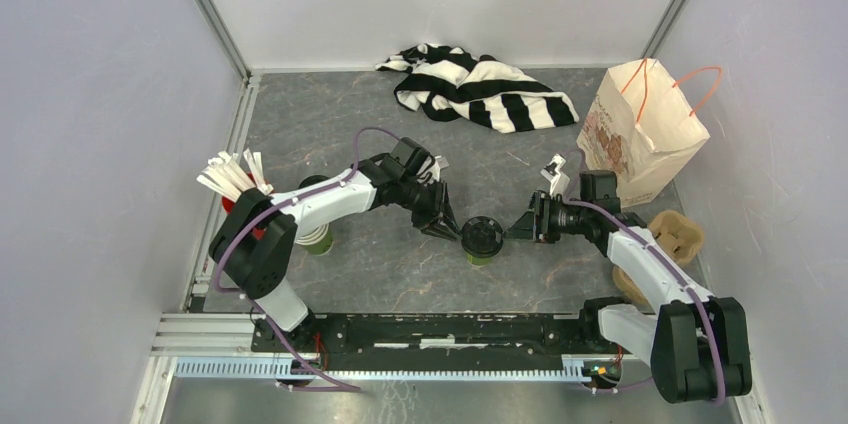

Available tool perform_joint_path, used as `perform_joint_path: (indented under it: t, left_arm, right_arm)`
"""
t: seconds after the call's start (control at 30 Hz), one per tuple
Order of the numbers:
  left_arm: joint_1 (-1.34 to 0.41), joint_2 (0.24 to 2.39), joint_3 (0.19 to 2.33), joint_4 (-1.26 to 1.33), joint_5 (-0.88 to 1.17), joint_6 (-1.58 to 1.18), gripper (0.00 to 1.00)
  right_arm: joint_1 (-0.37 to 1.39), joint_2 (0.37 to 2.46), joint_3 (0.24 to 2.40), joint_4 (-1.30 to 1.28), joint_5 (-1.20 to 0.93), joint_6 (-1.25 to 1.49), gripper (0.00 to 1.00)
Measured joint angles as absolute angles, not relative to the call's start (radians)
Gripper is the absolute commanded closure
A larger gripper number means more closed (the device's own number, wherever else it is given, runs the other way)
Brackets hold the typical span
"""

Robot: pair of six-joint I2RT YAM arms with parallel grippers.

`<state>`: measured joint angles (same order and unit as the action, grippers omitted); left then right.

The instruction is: Pack the takeout coffee

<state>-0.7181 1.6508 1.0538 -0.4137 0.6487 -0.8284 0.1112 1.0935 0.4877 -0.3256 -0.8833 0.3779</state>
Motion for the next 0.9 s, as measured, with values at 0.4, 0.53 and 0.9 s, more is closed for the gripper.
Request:
perform_joint_path:
  t: [0.4,0.53,0.9]
  left_arm:
    - [-0.716,1.657,1.034,-0.374,0.662,-0.8,0.73]
    - [-0.725,1.668,1.105,-0.47,0.632,-0.777,0.71]
    - [-0.747,1.707,1.245,-0.626,0.49,-0.735,0.61]
  right_arm:
    - [0.109,1.066,0.462,-0.281,-0.887,0.411,0.54]
    - [0.118,1.069,0.497,-0.329,-0.873,0.396,0.51]
    - [0.124,1.071,0.576,-0.45,-0.774,0.373,0.43]
